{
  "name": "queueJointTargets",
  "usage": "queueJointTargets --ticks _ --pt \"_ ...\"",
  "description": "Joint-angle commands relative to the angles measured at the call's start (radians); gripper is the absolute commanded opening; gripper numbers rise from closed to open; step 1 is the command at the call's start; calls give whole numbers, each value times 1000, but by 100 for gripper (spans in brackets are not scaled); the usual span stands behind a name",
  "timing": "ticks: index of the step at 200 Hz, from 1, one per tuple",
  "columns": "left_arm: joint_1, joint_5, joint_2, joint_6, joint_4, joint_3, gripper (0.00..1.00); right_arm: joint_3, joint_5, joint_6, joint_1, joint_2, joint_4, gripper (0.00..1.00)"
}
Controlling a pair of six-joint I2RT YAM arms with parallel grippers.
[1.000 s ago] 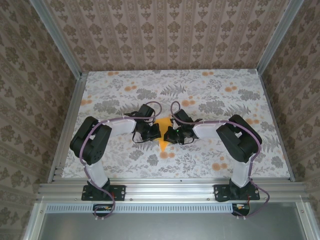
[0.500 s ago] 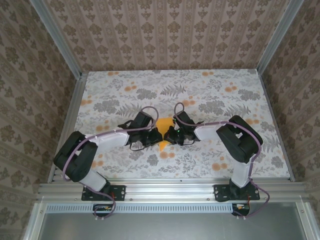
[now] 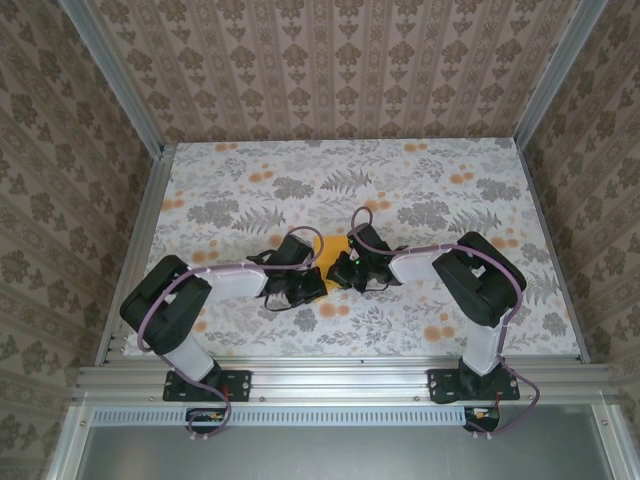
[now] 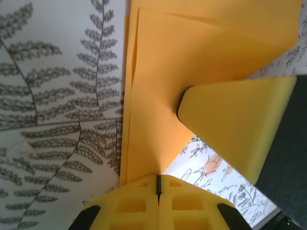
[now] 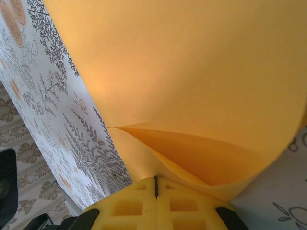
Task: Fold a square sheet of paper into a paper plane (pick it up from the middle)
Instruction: Third fold the triangle at the center of the table.
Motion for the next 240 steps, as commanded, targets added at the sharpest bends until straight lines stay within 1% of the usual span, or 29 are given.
queueJointTargets --ticks 1,38,56,83,116,138,176,211,240 --pt "1 -55 12 5 -30 23 4 -42 83 21 2 42 -95 4" --pt "2 -71 10 6 -28 -5 3 -40 78 12 4 45 -95 4" --pt "1 -81 11 -12 -18 -48 3 -34 69 -16 2 47 -95 4" --pt "3 -80 14 -21 -3 -108 1 -30 39 -107 -21 45 -58 5" --pt "7 -64 18 -17 3 -160 1 14 -46 -254 -73 72 -34 5" --pt "10 -57 21 -16 9 -189 0 35 -79 -339 -110 78 -34 6" --pt "15 -48 19 -11 19 -224 0 68 -144 -419 -177 99 -27 7" --pt "21 -48 6 -4 8 -233 0 120 -116 -470 -222 116 -109 7" --pt "23 -50 -2 -1 0 -224 0 155 -106 -500 -260 121 -141 7"
